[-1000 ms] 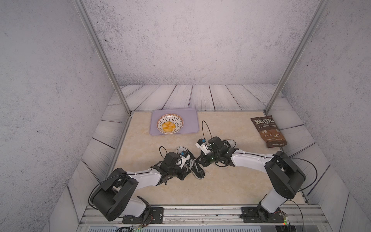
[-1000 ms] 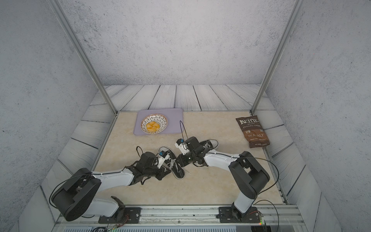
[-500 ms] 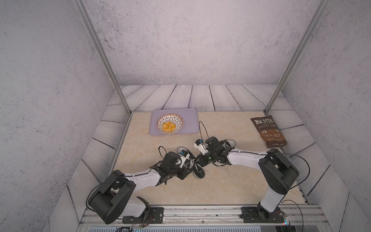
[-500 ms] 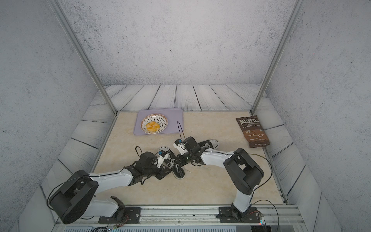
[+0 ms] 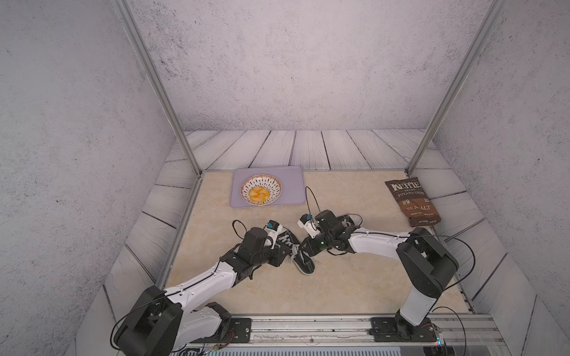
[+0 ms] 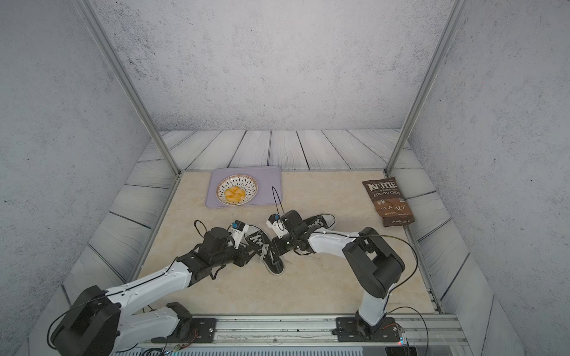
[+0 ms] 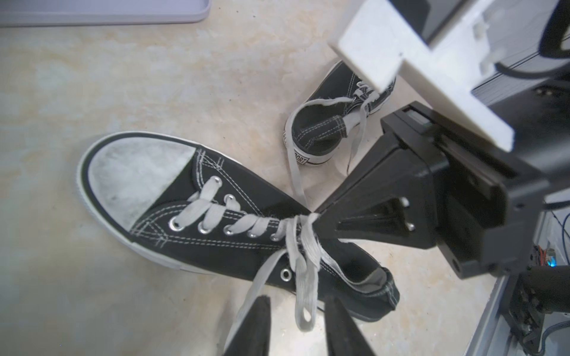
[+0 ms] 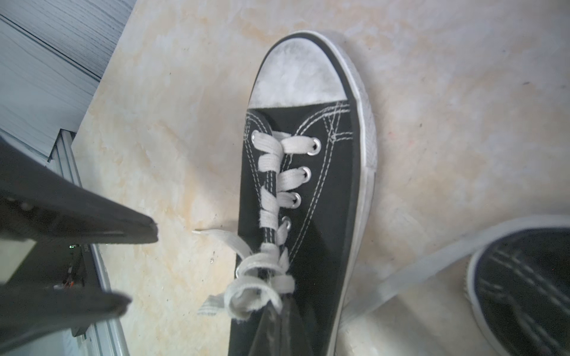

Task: Tie the shoes
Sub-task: Cross the shoelace with the shoelace.

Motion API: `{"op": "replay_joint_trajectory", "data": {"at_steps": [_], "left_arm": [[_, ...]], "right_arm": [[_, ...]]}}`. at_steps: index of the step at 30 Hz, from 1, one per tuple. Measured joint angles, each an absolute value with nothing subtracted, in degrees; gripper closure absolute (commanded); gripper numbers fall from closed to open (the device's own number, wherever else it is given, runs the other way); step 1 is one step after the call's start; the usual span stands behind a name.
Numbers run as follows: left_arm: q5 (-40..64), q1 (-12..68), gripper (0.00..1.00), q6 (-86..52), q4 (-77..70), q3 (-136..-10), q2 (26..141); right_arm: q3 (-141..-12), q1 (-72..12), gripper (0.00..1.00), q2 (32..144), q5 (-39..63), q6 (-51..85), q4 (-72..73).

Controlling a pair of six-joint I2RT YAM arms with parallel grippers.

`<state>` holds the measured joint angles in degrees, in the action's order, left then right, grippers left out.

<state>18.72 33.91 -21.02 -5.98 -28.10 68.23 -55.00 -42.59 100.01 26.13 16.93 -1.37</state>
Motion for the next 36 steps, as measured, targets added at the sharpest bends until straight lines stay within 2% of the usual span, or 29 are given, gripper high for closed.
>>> {"op": "replay_joint_trajectory", "data": {"at_steps": [4, 8, 22, 36], "left_arm": [[20.0, 32.7, 0.83, -21.5, -6.7, -31.3, 75.3], [21.9, 31.9, 0.88, -22.0, -8.0, -32.8, 81.6], [29.4, 29.5, 0.92, -23.4, -16.8, -32.8, 89.0], [36.7, 28.6, 0.93, -26.0, -24.3, -30.6, 92.1]], "right_arm": [[-55.0, -42.7, 1.0, 100.0, 25.9, 16.4, -1.8], [-55.0, -42.9, 1.0, 100.0, 25.8, 16.2, -2.0], [-55.0, -43.4, 1.0, 100.0, 25.2, 16.2, -2.0], [-55.0, -43.5, 1.0, 101.4, 23.4, 15.9, -2.4]]}}
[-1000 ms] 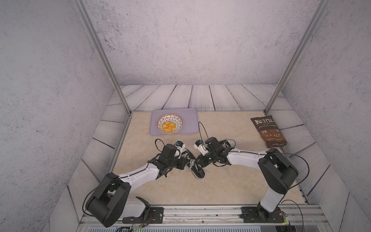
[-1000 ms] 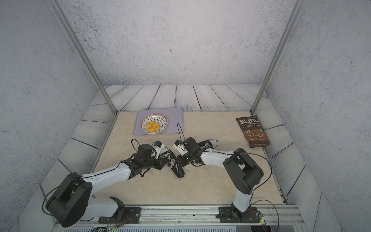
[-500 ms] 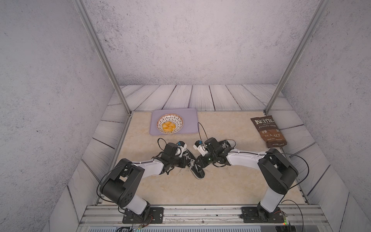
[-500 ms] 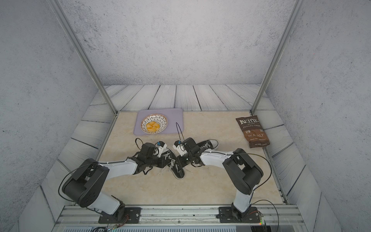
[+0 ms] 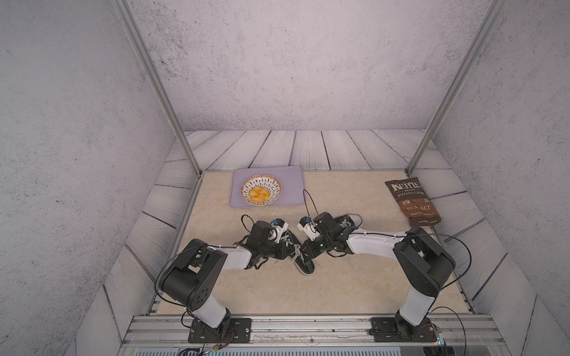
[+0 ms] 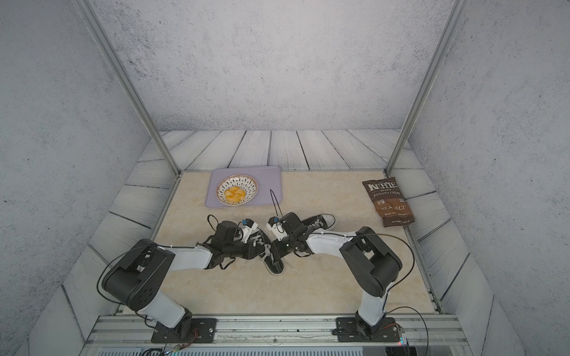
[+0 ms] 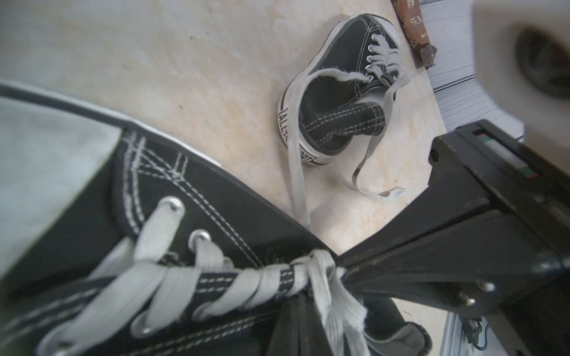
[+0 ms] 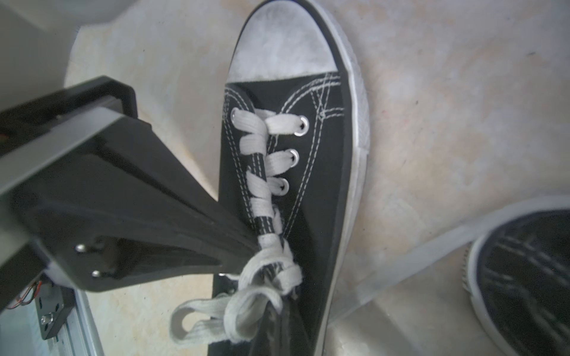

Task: Tie the shoes
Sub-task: Cross the shoelace with the shoelace.

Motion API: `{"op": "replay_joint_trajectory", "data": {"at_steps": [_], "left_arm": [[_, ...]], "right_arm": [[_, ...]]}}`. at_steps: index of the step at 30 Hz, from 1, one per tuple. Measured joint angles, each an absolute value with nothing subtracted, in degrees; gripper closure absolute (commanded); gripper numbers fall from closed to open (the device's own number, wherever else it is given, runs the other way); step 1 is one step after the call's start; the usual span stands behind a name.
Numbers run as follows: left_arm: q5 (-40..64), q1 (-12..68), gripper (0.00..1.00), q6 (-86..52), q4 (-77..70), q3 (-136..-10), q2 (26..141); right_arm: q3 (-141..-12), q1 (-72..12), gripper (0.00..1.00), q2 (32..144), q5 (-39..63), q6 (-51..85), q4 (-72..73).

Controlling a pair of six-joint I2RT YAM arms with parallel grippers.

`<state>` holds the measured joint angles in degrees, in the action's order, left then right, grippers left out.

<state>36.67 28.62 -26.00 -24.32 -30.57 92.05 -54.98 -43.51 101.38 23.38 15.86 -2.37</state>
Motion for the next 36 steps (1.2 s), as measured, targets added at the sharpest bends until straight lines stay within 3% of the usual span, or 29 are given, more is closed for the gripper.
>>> {"op": "replay_joint_trajectory", "data": {"at_steps": [19, 29, 36], "left_arm": [[43.4, 28.0, 0.97, -32.2, -35.0, -29.8, 97.7], [44.8, 28.0, 0.91, -34.3, -38.1, -28.8, 98.2], [46.0, 27.7, 0.78, -36.9, -41.6, -28.0, 99.3]], "right_arm": [[-55.0, -43.5, 1.0, 102.6, 23.4, 15.8, -1.9], [-55.0, -43.7, 1.0, 102.6, 23.4, 15.8, -1.7], [-55.0, -43.7, 1.0, 102.6, 23.4, 15.9, -1.8]]}}
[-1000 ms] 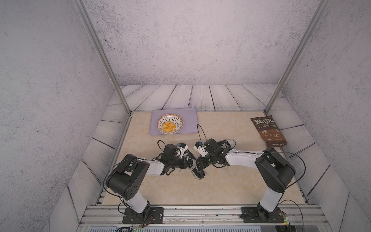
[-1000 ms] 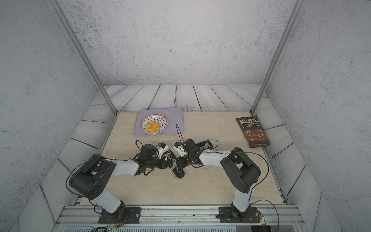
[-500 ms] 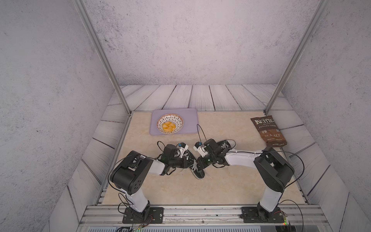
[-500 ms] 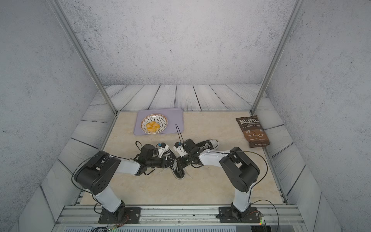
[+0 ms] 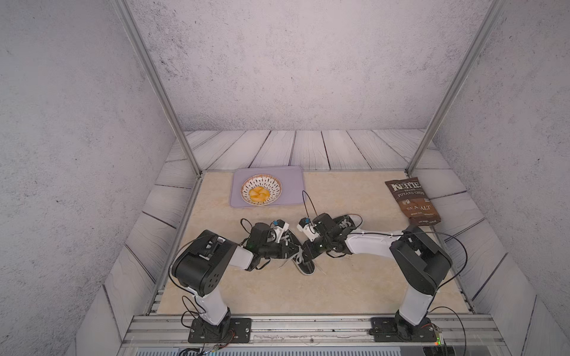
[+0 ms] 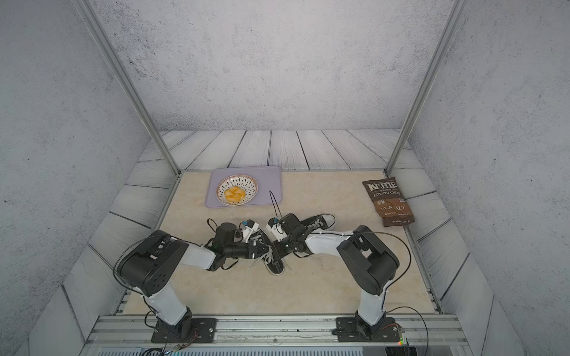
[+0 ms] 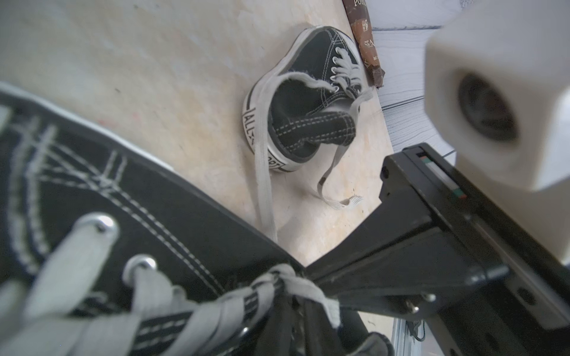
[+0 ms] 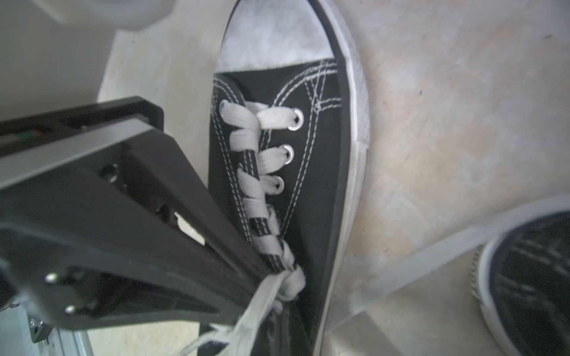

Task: Tie the shoes
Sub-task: Cross the shoelace with the shoelace.

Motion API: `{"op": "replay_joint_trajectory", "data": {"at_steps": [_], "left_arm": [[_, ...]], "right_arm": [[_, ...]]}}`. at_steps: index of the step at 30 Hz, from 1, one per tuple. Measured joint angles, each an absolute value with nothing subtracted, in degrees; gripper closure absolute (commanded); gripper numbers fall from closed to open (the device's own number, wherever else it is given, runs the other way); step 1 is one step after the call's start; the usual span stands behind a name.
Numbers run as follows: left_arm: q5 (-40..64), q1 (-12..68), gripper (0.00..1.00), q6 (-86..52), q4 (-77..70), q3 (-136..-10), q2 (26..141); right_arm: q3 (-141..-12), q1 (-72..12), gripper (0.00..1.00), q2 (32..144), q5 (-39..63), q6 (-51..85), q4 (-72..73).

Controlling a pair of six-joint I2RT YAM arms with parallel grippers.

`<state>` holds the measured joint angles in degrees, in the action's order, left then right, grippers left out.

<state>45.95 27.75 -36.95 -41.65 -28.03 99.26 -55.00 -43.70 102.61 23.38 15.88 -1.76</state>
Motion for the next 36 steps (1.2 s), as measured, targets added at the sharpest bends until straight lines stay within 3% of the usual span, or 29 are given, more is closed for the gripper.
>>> {"op": "replay_joint_trajectory", "data": {"at_steps": [14, 26, 36], "left_arm": [[46.7, 27.7, 0.66, -39.0, -44.2, -27.3, 99.3], [47.5, 27.7, 0.66, -39.6, -46.2, -27.3, 100.5], [47.7, 27.4, 0.93, -41.3, -47.0, -27.0, 101.5]], "right_arm": [[-55.0, -43.7, 1.0, 102.6, 23.4, 15.9, -1.7], [-55.0, -43.8, 1.0, 102.6, 23.4, 16.0, -1.7], [-55.0, -43.8, 1.0, 102.6, 23.4, 16.0, -1.5]]}}
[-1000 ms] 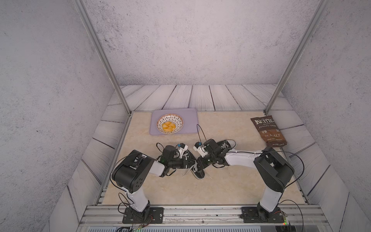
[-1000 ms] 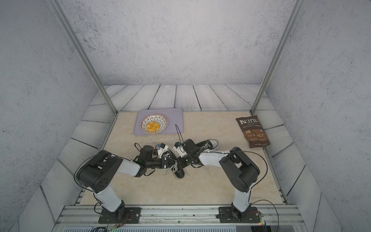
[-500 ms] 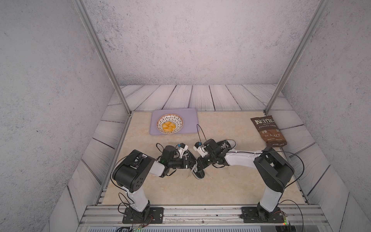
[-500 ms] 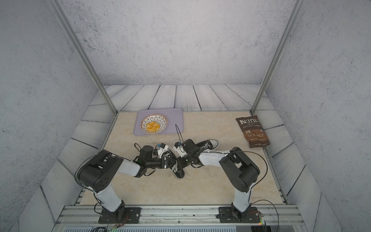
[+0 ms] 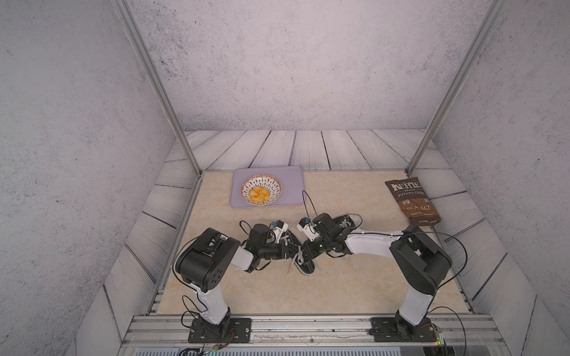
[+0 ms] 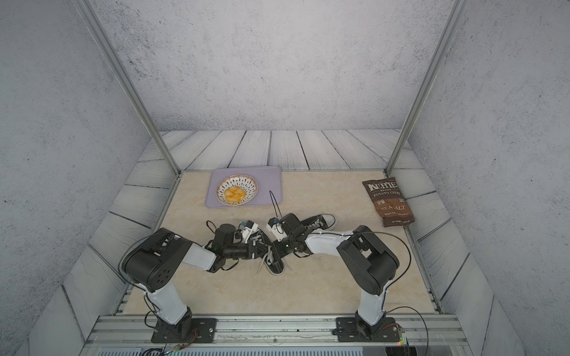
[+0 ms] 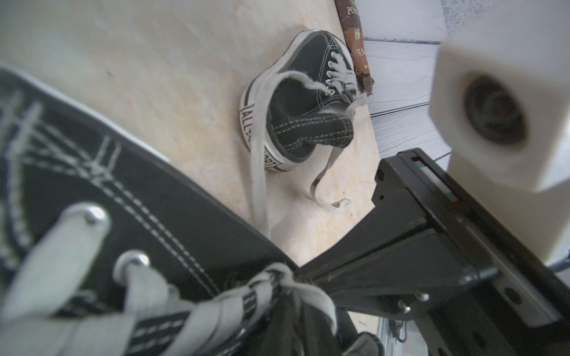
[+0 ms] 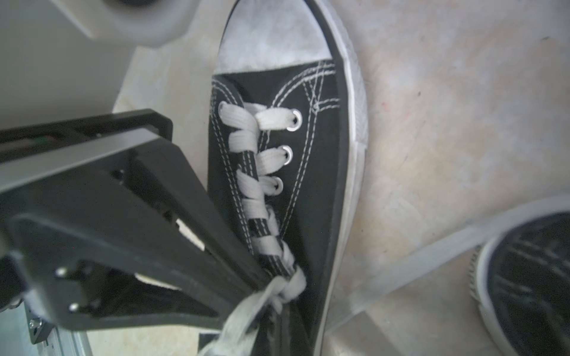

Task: Tie the shoes
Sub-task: Cross the shoelace with the shoelace, then tie the shoelace on the shoe.

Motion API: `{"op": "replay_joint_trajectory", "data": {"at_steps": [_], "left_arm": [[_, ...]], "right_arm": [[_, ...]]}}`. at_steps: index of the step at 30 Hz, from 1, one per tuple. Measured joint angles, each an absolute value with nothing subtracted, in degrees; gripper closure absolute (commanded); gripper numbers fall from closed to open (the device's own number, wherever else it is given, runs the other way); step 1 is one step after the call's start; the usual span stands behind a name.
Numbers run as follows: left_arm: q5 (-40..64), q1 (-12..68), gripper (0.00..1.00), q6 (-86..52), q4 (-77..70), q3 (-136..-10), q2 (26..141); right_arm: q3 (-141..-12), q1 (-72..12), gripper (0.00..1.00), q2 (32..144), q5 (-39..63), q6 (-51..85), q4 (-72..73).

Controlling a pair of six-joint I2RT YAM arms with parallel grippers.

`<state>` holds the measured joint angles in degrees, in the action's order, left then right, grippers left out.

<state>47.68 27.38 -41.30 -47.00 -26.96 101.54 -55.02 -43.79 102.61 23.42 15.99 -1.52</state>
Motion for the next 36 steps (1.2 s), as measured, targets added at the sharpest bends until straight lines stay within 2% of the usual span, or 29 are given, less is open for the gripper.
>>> {"op": "replay_joint_trajectory", "data": {"at_steps": [4, 11, 14, 17, 21, 30, 36], "left_arm": [[47.2, 27.4, 1.0, -41.6, -47.3, -26.5, 101.5], [45.5, 27.1, 1.0, -41.6, -48.1, -24.7, 100.1], [44.6, 27.0, 1.0, -41.6, -48.3, -23.9, 99.4], [44.0, 27.0, 1.0, -41.7, -48.9, -23.2, 98.8], [42.7, 26.5, 1.0, -42.2, -49.2, -22.1, 98.1], [41.4, 26.1, 1.0, -44.1, -50.5, -21.2, 97.7], [40.6, 26.1, 1.0, -45.7, -51.5, -20.8, 97.7]], "right_arm": [[-55.0, -43.9, 1.0, 102.6, 23.2, 16.0, -1.5], [-55.0, -44.8, 1.0, 102.5, 21.2, 15.7, -1.1], [-55.0, -45.2, 0.97, 102.4, 19.8, 15.6, -0.8], [-55.0, -45.5, 0.87, 101.9, 18.5, 15.2, -0.9], [-55.0, -45.5, 0.7, 100.8, 17.1, 14.7, -0.9], [-53.7, -45.4, 0.48, 95.9, 15.0, 14.8, -1.7], [-53.6, -46.3, 0.45, 92.6, 14.8, 15.4, -4.5]]}}
